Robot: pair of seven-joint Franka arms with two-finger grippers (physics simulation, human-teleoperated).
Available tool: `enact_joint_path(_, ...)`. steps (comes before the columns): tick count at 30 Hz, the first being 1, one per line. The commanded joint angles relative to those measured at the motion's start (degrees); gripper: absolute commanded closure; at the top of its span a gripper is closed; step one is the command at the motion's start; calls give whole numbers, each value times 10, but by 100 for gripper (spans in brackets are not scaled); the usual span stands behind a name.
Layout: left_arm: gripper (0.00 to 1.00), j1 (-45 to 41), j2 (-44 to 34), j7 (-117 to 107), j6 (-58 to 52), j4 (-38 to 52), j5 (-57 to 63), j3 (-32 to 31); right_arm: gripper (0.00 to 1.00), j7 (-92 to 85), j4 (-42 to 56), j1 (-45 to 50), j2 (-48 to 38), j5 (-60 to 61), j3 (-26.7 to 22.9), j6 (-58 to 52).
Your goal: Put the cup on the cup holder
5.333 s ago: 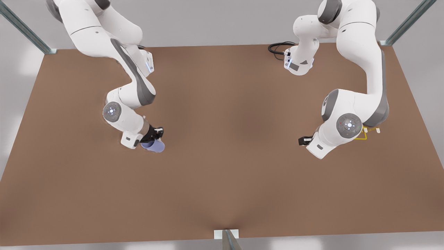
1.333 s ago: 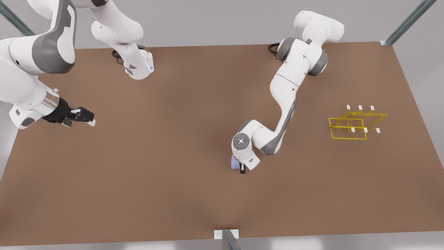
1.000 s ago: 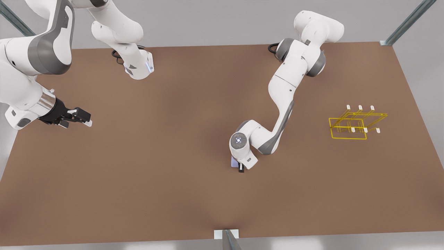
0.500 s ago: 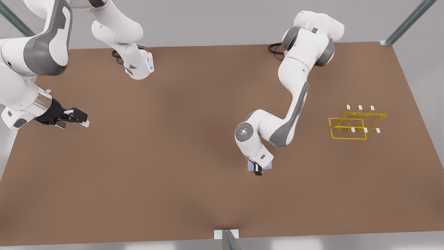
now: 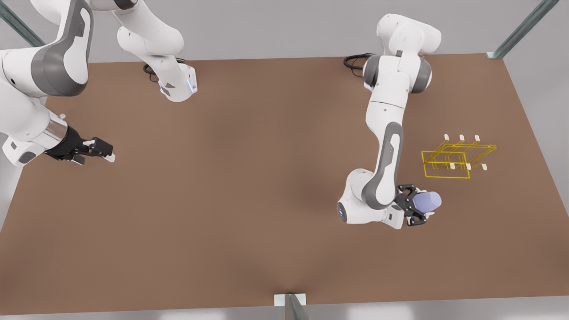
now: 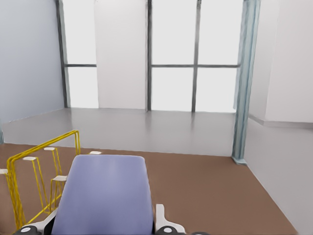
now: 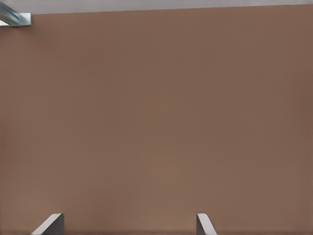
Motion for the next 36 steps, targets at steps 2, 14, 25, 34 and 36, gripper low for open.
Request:
enact_joint_path(2, 23, 16, 10, 73, -101, -1, -36, 1, 0, -4, 0, 0, -1, 0, 0, -1)
enact_joint_path(14, 23, 105, 9, 55, -76, -35, 0, 22, 0, -5, 0, 1, -1, 0, -1, -1)
enact_joint_path(25, 23, 106, -50, 7, -61, -117, 20, 23, 0, -5, 0, 2, 6, 0, -1, -1)
enact_joint_path(34, 23, 113, -88, -60, -29, -215, 32, 23, 0, -5, 0, 0, 6, 0, -1, -1)
enact_joint_path(36, 23, 121, -102, -84, -6, -250, 45, 23, 0, -5, 0, -1, 7, 0, -1, 0)
